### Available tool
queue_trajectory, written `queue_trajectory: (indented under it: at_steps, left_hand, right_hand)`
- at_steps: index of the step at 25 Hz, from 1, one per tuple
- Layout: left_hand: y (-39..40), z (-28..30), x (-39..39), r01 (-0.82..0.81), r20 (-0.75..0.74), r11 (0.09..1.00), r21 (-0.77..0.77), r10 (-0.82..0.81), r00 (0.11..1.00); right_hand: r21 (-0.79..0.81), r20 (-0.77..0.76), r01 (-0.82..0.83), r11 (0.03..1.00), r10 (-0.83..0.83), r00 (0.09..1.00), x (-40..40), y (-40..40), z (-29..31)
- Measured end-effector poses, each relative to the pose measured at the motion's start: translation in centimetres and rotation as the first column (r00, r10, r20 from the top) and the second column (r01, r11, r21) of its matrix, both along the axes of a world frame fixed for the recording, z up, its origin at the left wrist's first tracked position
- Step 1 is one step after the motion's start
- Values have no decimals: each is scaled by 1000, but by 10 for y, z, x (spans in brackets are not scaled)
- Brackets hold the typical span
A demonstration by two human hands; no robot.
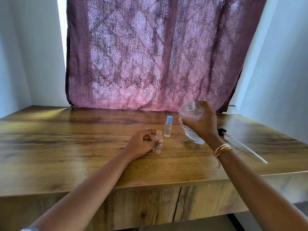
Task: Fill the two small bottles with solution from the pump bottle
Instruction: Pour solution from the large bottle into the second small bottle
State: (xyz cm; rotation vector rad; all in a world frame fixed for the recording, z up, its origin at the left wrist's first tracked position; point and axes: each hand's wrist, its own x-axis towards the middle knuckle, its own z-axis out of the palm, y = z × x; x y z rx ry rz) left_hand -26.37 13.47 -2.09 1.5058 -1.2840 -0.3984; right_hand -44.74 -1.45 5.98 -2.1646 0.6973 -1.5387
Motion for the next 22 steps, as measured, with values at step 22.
queue_trajectory:
  at_steps: [22]
  left_hand:
    - [9, 14, -11, -10, -105, 993, -117, -2, 995]
  right_hand:
    - [-560, -256, 47, 827, -226, 940, 24, 11, -45]
